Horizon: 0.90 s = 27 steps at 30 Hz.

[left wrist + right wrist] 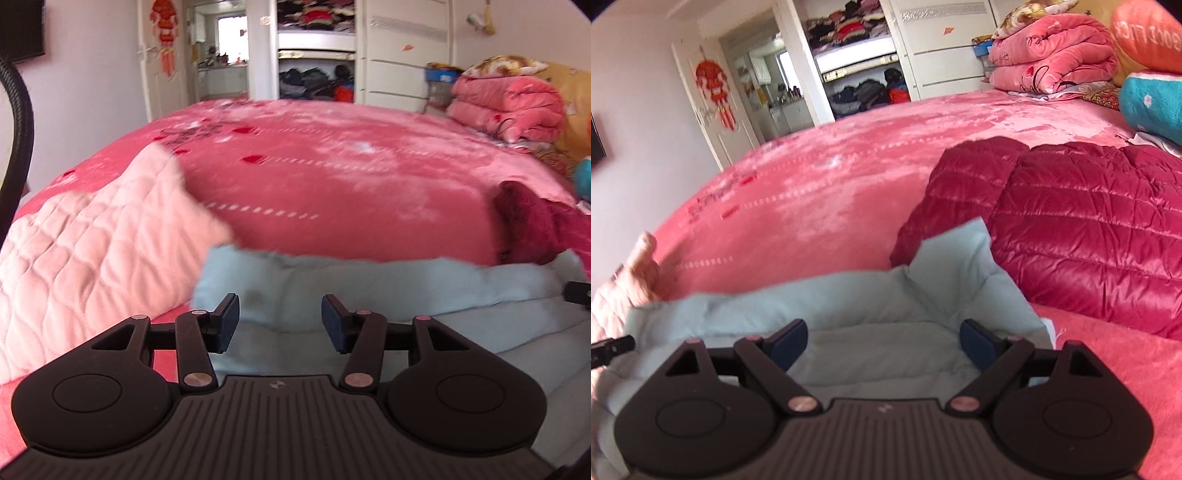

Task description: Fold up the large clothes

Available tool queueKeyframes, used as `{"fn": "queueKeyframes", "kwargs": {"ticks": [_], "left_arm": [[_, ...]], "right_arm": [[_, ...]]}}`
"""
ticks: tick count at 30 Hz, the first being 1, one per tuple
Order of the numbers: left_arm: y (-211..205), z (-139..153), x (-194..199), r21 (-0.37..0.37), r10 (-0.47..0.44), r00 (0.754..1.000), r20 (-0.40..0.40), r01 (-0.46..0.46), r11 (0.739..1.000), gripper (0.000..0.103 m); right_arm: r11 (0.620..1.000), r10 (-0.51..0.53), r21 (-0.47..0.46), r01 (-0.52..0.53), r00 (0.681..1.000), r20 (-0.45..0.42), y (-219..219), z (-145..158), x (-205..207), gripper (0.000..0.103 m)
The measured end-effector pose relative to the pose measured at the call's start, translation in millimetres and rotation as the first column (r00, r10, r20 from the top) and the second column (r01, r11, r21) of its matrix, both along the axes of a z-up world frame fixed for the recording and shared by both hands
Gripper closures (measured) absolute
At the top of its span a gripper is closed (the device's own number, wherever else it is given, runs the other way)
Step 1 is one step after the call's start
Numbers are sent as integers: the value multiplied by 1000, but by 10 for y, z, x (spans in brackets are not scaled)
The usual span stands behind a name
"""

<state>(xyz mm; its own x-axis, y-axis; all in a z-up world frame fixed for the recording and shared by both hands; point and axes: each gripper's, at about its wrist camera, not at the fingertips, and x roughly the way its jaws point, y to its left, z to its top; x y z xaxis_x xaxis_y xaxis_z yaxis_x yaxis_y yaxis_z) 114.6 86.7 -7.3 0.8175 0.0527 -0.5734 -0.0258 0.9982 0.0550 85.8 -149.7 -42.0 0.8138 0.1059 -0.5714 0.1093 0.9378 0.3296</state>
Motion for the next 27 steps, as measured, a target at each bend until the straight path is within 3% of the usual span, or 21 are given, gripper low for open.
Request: {"fn": "queueKeyframes", "kwargs": {"ticks": [3,9,13,16,21,27], "left_arm": [[-262,67,56,-10,-70,997,10,70,997,41],[-725,-76,334,-3,-180,983,-39,180,984,41],[-823,-276,509,39,-161,984,-81,164,986,39],[-766,-409,589,23,-131,987,-95,133,991,36],[-685,-560,642,-16,-112,990,-82,112,994,33],[-762,-715,613,11,-105,994,-43,105,994,32]], "right_arm": [[1000,13,28,-14,1000,21,-20,85,55,14],[998,52,-44,-53,999,-7,12,53,250,14],[996,48,-68,-51,998,-43,-36,-100,324,14],[996,41,-73,-45,998,-51,-64,-205,349,13],[991,37,-129,-42,998,-42,-24,-321,356,11],[991,19,-131,-22,1000,-22,-27,-450,371,8]]}}
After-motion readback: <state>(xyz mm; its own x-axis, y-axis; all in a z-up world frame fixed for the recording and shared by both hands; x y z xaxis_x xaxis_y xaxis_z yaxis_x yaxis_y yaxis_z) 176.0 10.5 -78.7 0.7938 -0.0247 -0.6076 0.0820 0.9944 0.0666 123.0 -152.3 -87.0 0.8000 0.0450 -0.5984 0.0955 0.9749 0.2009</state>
